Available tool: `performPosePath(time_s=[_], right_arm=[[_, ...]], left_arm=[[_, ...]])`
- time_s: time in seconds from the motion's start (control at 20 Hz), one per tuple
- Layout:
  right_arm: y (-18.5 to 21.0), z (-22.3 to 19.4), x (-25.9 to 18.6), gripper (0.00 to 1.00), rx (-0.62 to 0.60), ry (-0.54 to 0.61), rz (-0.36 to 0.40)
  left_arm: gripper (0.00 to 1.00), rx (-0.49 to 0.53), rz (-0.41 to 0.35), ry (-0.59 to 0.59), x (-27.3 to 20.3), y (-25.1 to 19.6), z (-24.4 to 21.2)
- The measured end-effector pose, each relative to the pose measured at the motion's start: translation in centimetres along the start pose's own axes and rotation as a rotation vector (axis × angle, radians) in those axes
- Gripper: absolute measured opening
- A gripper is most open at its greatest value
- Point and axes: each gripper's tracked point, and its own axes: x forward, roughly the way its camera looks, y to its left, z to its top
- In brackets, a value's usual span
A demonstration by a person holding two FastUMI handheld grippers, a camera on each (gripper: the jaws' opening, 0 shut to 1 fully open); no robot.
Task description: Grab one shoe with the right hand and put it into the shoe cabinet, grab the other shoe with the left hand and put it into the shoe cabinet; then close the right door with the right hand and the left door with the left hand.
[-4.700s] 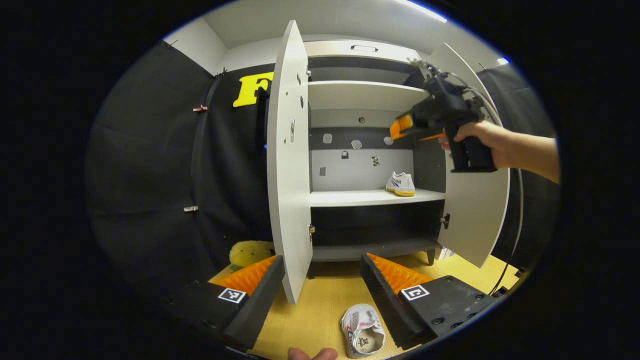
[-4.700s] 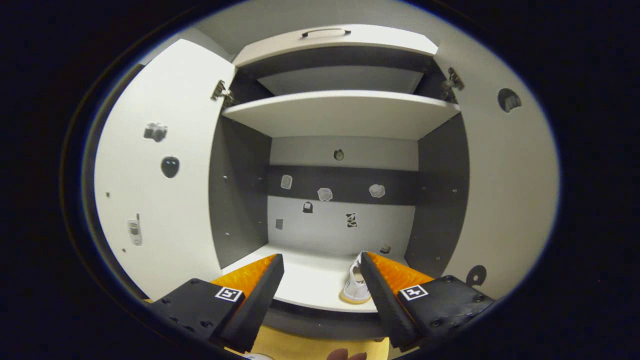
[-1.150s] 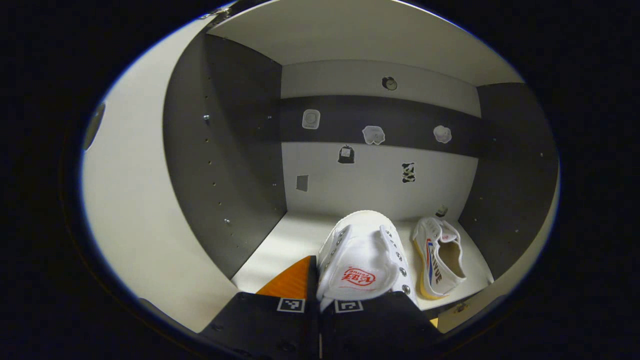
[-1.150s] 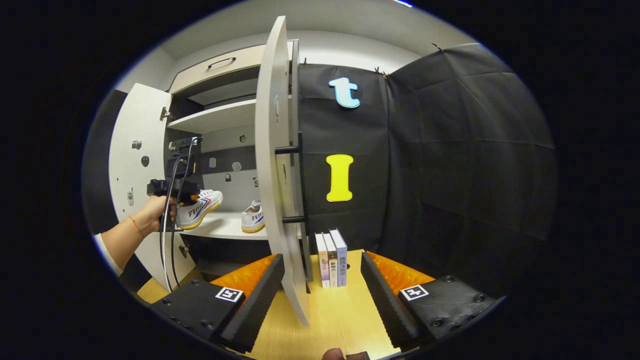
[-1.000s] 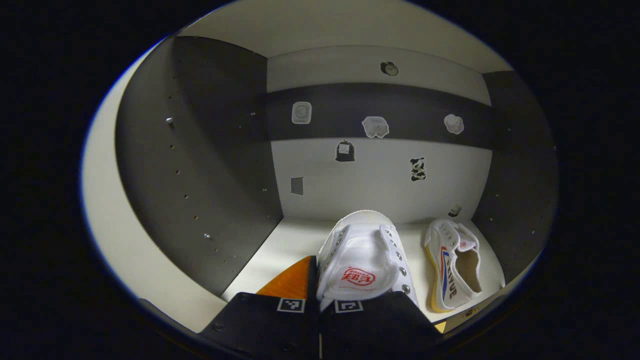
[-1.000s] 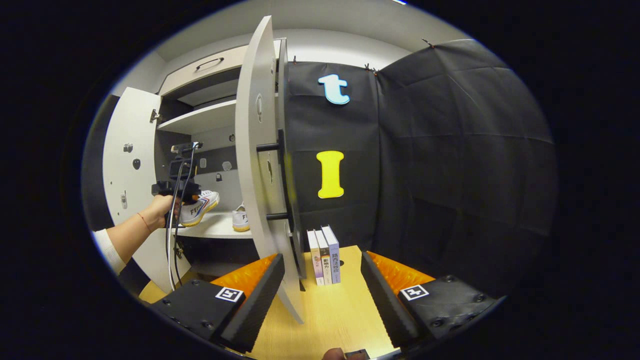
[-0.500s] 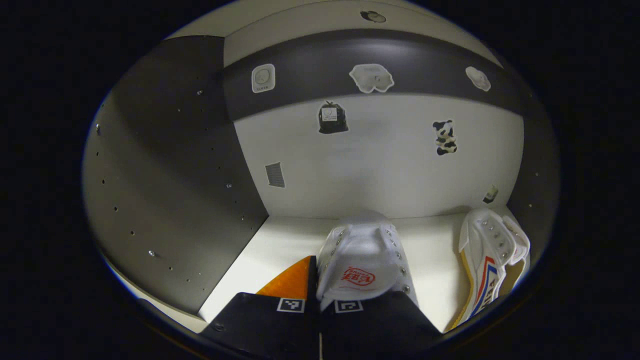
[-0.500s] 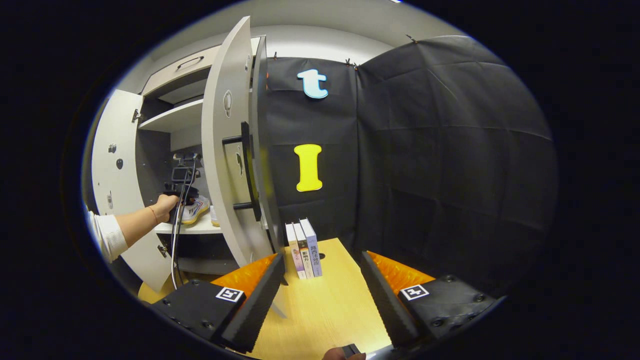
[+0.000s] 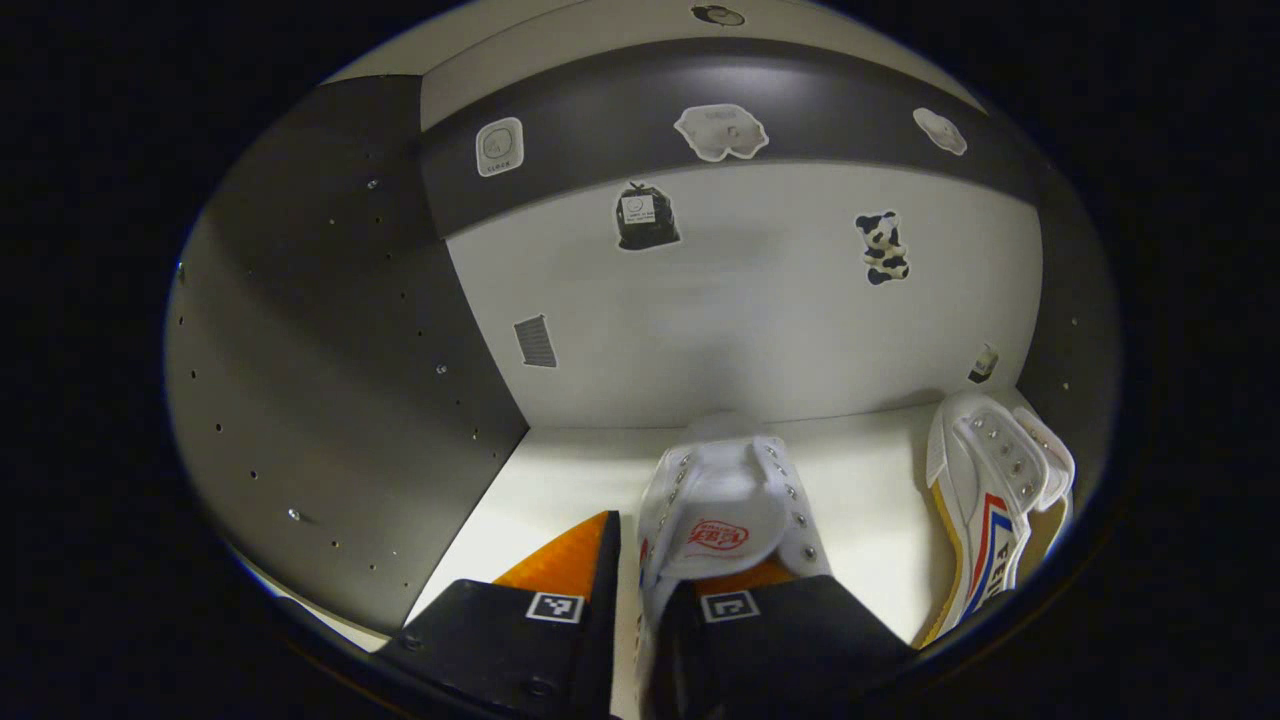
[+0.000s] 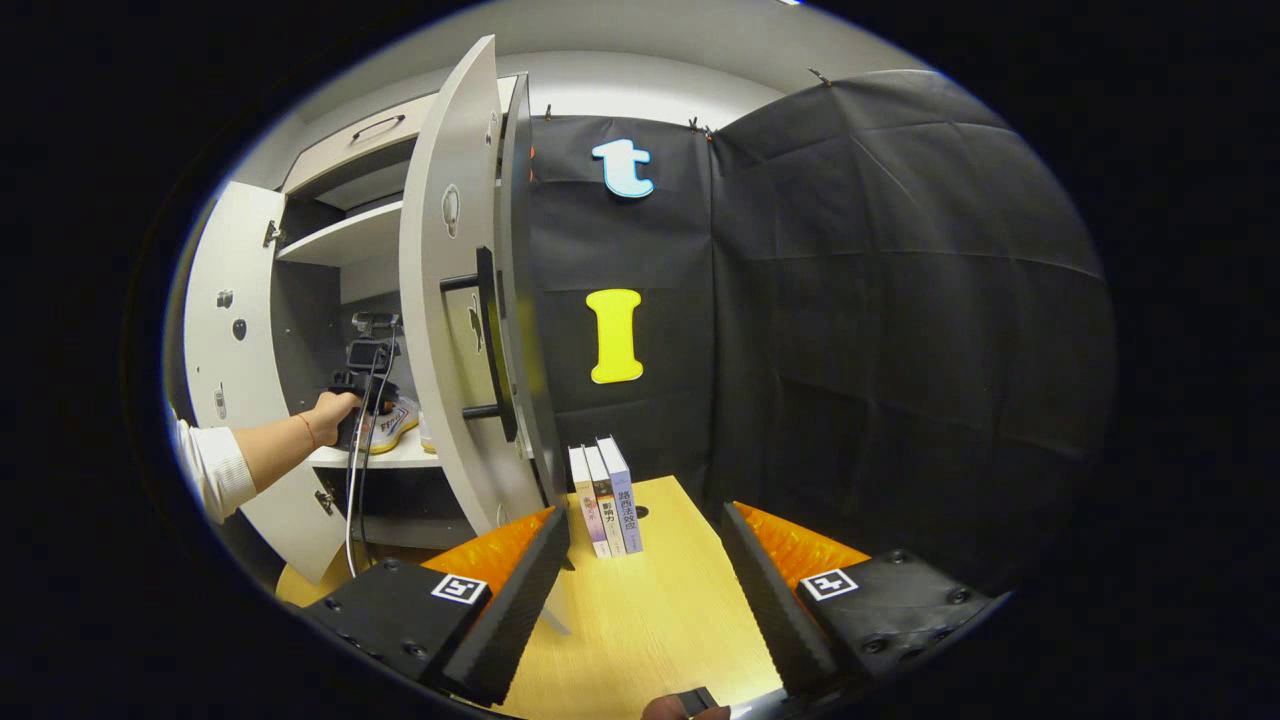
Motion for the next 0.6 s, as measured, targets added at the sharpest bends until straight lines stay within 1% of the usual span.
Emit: performPosePath(time_s=[0.05,0.1,0.15,0.2,0.25,0.3,0.35,0.4,0.6], right_arm=[[0.0,0.0,-0.1,0.98,0.003,-0.003,0.006],[0.2,0.1,-0.1,0.98,0.008,-0.006,0.014],[0.3,0.2,-0.3,1.00,0.019,-0.010,0.026],[0.7,0.4,-0.5,0.98,0.034,-0.016,0.042],[0.9,0.7,-0.8,0.99,0.052,-0.024,0.055],[1.0,1.0,-1.0,0.99,0.065,-0.033,0.064],[1.0,1.3,-1.2,0.98,0.068,-0.045,0.066],[0.9,1.6,-1.4,0.98,0.061,-0.062,0.066],[1.7,4.0,-1.9,0.98,-0.012,-0.159,0.103]], left_arm=[[0.32,-0.013,-0.020,-0.006,-0.6,-0.1,0.0],[0.43,-0.021,-0.028,-0.012,-1.4,0.1,0.0],[0.50,-0.024,-0.033,-0.022,-2.0,0.2,0.0],[0.61,-0.029,-0.041,-0.034,-2.8,0.3,0.0],[0.66,-0.036,-0.050,-0.050,-3.6,0.3,0.0],[0.76,-0.042,-0.058,-0.066,-4.5,0.4,-0.1],[0.81,-0.048,-0.068,-0.085,-5.6,0.4,-0.1],[0.85,-0.051,-0.078,-0.100,-6.7,0.4,-0.2],[0.85,-0.058,-0.114,-0.220,-12.7,0.8,0.2]])
